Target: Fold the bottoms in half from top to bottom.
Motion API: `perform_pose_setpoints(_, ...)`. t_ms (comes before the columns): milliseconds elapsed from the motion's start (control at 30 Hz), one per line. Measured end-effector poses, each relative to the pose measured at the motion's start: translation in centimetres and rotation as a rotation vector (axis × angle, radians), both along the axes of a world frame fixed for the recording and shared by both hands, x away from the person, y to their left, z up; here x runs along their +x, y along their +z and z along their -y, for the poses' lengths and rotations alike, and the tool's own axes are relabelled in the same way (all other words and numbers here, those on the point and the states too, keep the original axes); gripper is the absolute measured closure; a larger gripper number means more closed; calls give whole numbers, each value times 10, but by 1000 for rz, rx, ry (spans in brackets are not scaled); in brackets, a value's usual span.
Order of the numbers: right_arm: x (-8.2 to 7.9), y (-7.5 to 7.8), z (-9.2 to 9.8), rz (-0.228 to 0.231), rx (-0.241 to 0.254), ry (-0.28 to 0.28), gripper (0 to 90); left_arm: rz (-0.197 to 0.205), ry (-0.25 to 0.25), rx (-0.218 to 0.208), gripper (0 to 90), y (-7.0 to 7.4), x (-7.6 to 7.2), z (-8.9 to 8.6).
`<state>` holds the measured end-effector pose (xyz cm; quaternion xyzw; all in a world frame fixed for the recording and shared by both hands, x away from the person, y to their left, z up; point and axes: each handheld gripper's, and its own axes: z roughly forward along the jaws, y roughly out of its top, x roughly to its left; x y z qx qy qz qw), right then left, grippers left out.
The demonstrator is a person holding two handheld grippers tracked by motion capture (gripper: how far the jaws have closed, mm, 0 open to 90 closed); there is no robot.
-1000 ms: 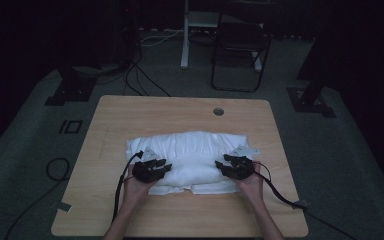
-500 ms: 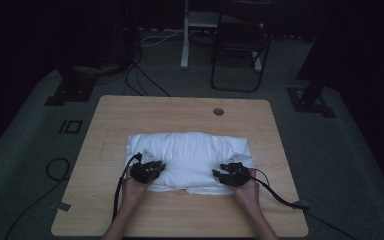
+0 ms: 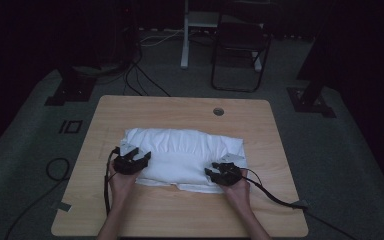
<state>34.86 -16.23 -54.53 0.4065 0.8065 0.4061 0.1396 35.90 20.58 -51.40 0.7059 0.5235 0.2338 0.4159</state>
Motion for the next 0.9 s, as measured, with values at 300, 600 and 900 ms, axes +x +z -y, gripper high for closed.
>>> perform_pose_setpoints(300, -1, -2, 1, 12, 10, 0, 550, -132, 148, -5, 151, -18, 18, -14)
perform_pose_setpoints(600, 0, -2, 3, 8, 19, 10, 550, -172, 171, 0, 0, -32, 24, -23)
perform_pose_setpoints(900, 0, -2, 4, 11, 21, 16, 550, -172, 157, -13, 0, -32, 24, -25)
